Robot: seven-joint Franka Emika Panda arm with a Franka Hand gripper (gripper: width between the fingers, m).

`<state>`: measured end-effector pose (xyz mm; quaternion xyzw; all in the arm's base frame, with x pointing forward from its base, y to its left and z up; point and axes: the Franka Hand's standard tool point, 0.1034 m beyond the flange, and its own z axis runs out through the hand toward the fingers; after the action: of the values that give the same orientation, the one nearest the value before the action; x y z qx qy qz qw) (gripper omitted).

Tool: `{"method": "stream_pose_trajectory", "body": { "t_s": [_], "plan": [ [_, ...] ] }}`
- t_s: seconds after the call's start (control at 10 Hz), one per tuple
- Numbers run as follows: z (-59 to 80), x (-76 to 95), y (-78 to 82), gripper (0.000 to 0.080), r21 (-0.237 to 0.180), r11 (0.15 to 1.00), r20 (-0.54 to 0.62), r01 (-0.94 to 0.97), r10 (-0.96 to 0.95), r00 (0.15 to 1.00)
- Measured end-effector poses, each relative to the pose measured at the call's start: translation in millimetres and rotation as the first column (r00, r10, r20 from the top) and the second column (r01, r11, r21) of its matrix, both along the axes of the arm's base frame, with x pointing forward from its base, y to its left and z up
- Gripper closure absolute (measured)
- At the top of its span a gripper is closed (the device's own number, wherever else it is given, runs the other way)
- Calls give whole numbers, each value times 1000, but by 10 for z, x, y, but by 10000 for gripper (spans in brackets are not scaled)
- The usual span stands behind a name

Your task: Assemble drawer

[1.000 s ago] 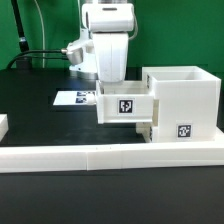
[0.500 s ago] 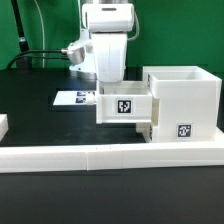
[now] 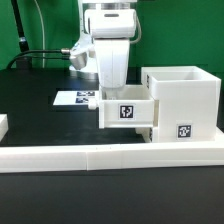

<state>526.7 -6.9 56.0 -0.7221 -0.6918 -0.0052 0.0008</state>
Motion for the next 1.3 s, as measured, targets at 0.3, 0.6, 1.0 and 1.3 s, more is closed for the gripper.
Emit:
{"method": "stream_pose_trajectory", "body": {
  "t_s": [0.3, 0.6, 1.0, 1.3],
  "plan": [
    [0, 0, 38, 755, 0, 1000, 0, -8, 8, 1000],
    [-1, -1, 37, 755, 0, 1000, 0, -8, 8, 1000],
    [-6, -19, 124, 755, -1, 999, -1, 53, -53, 999],
    [-7, -23, 100, 755, -1, 1000, -2, 27, -27, 1000]
  ]
}}
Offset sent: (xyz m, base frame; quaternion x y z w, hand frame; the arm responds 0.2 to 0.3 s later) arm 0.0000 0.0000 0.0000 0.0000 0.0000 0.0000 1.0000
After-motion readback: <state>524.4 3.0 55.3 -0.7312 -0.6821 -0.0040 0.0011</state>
